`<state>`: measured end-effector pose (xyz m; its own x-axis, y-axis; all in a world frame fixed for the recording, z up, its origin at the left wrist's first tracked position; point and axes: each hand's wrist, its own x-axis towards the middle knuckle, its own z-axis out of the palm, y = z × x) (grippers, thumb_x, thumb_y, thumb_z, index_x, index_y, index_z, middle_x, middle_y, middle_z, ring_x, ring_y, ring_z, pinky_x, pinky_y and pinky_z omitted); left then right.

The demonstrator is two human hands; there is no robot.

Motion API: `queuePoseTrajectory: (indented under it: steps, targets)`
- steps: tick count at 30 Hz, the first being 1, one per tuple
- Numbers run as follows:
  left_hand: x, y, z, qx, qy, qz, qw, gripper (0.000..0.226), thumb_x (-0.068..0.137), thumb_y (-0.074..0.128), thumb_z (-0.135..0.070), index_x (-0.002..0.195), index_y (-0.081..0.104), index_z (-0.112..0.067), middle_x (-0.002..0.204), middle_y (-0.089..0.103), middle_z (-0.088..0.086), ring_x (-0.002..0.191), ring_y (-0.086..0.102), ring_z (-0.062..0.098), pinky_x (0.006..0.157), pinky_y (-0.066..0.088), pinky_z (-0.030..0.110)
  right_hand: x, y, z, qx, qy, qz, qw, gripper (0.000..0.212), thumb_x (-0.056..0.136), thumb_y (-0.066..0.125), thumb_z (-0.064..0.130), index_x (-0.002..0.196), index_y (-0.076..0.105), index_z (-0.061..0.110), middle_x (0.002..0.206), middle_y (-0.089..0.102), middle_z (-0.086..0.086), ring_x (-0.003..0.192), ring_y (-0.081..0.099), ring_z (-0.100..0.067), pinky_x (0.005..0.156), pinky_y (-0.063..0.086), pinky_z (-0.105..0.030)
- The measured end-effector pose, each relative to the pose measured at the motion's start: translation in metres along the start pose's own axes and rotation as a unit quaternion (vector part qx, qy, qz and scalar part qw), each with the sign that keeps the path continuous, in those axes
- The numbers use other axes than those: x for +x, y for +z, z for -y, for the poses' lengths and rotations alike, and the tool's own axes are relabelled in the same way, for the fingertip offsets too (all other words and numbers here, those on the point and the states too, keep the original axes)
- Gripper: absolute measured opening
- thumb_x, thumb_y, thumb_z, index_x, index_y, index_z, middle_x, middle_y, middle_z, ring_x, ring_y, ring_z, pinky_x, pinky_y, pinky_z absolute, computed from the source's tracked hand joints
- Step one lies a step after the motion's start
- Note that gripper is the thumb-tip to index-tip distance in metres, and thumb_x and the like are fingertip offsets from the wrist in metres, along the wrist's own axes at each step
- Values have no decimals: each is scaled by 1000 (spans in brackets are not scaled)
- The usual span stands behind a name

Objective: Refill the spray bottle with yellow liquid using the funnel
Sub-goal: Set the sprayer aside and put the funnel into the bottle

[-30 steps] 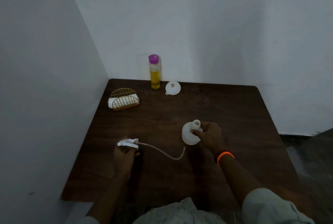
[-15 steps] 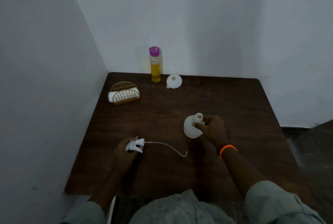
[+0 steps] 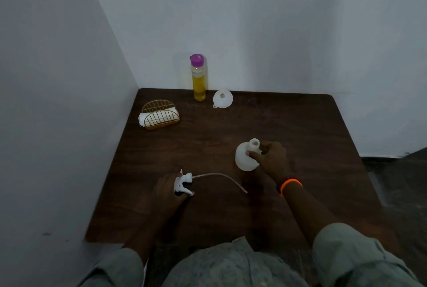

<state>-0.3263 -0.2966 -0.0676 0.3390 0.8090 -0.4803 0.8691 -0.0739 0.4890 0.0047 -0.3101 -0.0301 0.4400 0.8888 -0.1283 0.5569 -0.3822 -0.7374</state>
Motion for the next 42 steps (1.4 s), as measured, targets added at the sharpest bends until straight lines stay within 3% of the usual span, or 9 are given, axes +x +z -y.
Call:
queuePoseTrajectory:
  steps: [3, 6, 8, 12, 15, 19, 23, 28, 42]
  targets:
    - [3, 8, 7, -32, 4, 29, 999, 152, 43, 10, -106, 143, 45, 4, 153, 38, 19, 143, 38, 30, 121, 22, 34, -1, 1, -2, -16, -5, 2, 1000, 32, 74, 85, 34, 97, 76, 13, 82, 73, 0, 78, 67, -17, 69, 52, -34]
    - [-8, 6, -4, -50, 25, -67, 996, 92, 78, 64, -64, 138, 49, 4, 144, 49, 24, 137, 44, 31, 117, 33, 41, 0, 2, -2, -25, -7, 1, 1000, 36, 73, 86, 33, 100, 76, 10, 85, 73, -3, 80, 67, -18, 74, 54, -38]
    - [-2, 8, -2, -42, 95, -126, 987, 61, 79, 72, -40, 122, 64, 2, 131, 61, 24, 128, 51, 26, 108, 46, 46, 1, 1, -1, -23, -6, 6, 1000, 39, 73, 86, 28, 106, 75, 9, 95, 76, -7, 88, 69, -20, 80, 56, -39]
    - [3, 6, 9, -83, 89, -88, 989, 111, 70, 34, -91, 132, 58, -2, 152, 46, 7, 141, 44, 20, 113, 24, 13, 0, -3, -1, -34, -15, 30, 999, 47, 73, 84, 16, 118, 71, 13, 110, 75, -7, 98, 68, -22, 85, 57, -40]
    - [10, 3, 20, -48, 55, -81, 994, 102, 69, 52, -74, 133, 57, 5, 138, 54, 25, 129, 51, 41, 114, 37, 43, 1, -8, -8, -39, -15, 57, 997, 54, 74, 74, 4, 126, 66, 17, 115, 73, -4, 101, 66, -15, 75, 50, -18]
    - [18, 4, 30, -24, 24, -65, 997, 99, 70, 45, -70, 134, 57, 5, 137, 55, 26, 128, 52, 42, 111, 37, 44, 4, -20, -19, -6, -2, 18, 1000, 45, 74, 75, 9, 119, 69, 10, 113, 70, 3, 92, 65, 8, 75, 46, -1]
    - [29, -5, 18, 6, 44, -101, 994, 72, 74, 48, -45, 130, 62, -1, 130, 60, 21, 120, 57, 38, 104, 44, 47, 23, -35, -34, -40, 50, 14, 998, 56, 80, 67, 3, 135, 58, 2, 136, 61, -15, 124, 60, -27, 108, 47, -40]
    - [72, -8, -30, -71, -29, -134, 988, 38, 94, 57, -25, 122, 65, 0, 123, 65, 20, 107, 63, 26, 105, 46, 48, 73, -34, -40, -3, 100, 5, 995, 44, 87, 69, 10, 130, 63, 5, 128, 66, -14, 117, 64, -25, 106, 49, -39]
    - [276, -69, -151, -75, 40, -216, 973, 46, 91, 57, -17, 136, 51, -10, 133, 59, 12, 125, 54, 26, 109, 43, 40, 237, 42, 28, 1, -54, 184, 982, 75, 89, 62, 2, 155, 27, 6, 159, 34, -13, 147, 33, -24, 120, 25, -28]
